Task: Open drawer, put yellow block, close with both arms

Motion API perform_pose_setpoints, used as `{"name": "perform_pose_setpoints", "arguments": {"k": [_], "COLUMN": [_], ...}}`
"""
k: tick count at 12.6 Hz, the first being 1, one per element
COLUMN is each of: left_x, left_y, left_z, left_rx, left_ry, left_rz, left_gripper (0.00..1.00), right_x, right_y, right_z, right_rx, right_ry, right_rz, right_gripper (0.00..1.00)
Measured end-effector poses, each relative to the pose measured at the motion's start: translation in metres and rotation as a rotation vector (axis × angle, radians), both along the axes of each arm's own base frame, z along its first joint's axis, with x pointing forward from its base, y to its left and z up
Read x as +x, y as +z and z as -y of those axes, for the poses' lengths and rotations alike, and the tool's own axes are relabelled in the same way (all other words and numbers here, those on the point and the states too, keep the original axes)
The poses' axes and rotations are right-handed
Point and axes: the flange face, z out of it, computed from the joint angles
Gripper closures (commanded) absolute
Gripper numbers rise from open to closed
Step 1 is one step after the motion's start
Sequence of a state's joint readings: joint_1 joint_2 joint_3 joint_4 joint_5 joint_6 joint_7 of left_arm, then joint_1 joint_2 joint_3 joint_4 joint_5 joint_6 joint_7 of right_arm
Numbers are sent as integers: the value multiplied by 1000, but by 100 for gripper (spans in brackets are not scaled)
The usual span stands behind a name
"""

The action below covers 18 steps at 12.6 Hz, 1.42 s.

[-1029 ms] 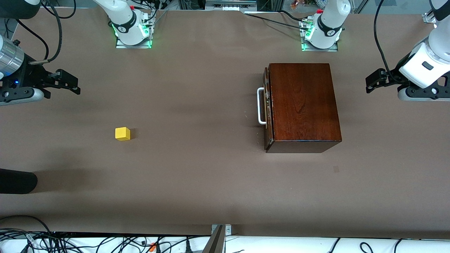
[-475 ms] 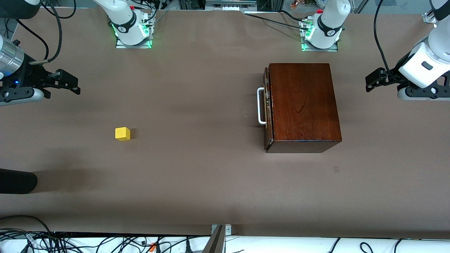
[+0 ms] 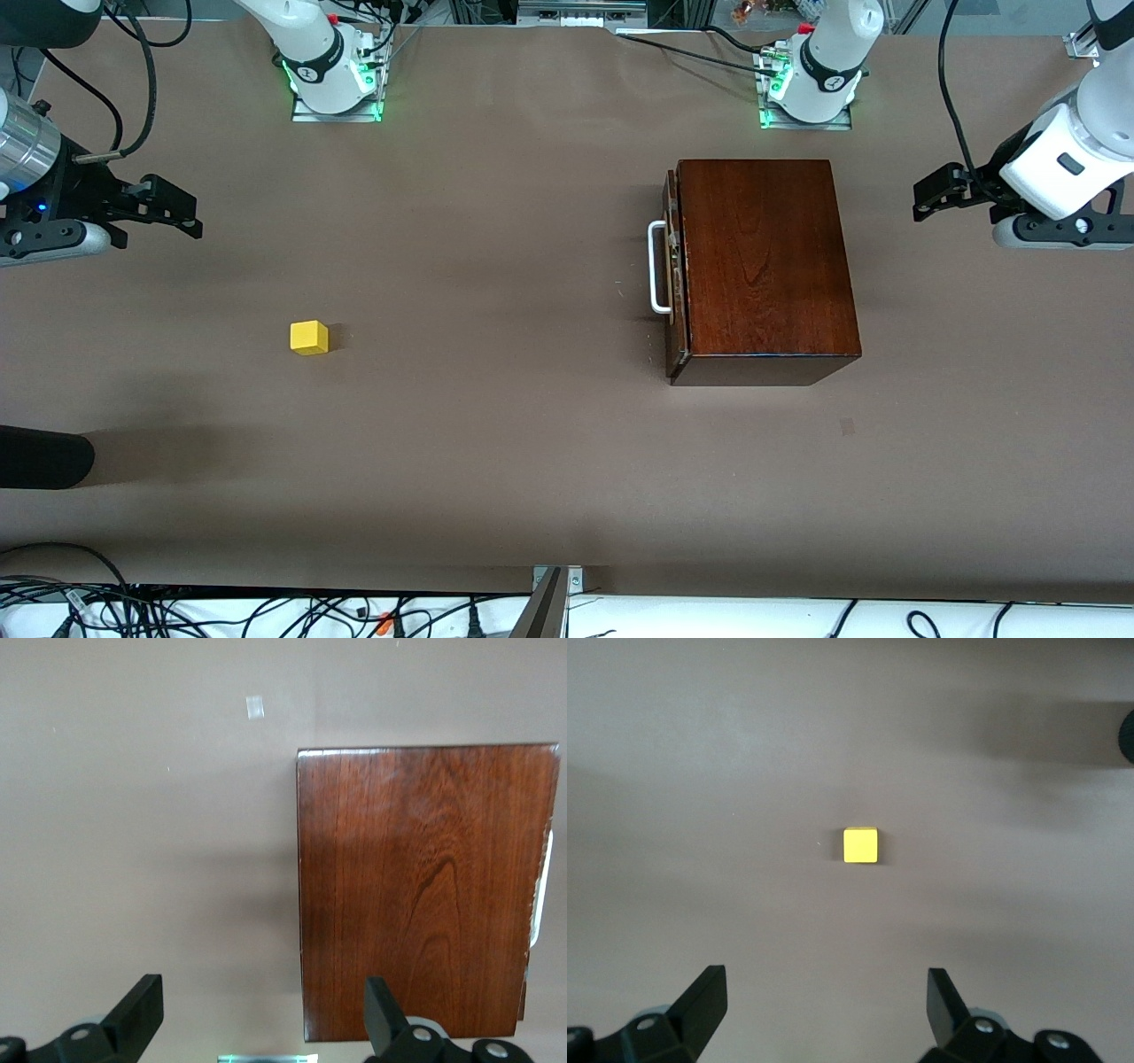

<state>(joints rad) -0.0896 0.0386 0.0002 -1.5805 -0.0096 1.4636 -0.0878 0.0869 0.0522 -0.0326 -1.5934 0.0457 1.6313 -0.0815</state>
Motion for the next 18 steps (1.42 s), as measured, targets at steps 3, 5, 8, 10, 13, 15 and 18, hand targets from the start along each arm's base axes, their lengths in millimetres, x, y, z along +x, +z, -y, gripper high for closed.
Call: {"name": "perform_pose_setpoints", "arguments": {"k": [3, 5, 8, 10, 13, 15, 18], "left_x": [0, -4, -8, -9, -12, -18, -26], "left_y": [-11, -18, -38, -62, -112, -152, -187], "left_z": [19, 63, 147, 204, 284, 327, 371], "left_rx": [1, -3, -5, -22, -58, -34, 32], "left_ry": [-37, -108, -122, -90, -33, -48, -67], "left_rz": [-49, -61, -45, -21, -1, 8, 27], "left_gripper": [0, 0, 0, 0, 0, 0, 0], "right_x": [0, 0, 0, 0, 0, 0, 0], "right_y": [0, 0, 0, 0, 0, 0, 0], "right_z": [0, 1, 1, 1, 1, 1, 1], "right_rx": [0, 0, 0, 0, 0, 0, 0], "right_ry": [0, -1, -1, -2, -2, -2, -2], "right_rz": [0, 0, 0, 0, 0, -1, -1], "right_gripper": [0, 0, 0, 0, 0, 0, 0]}}
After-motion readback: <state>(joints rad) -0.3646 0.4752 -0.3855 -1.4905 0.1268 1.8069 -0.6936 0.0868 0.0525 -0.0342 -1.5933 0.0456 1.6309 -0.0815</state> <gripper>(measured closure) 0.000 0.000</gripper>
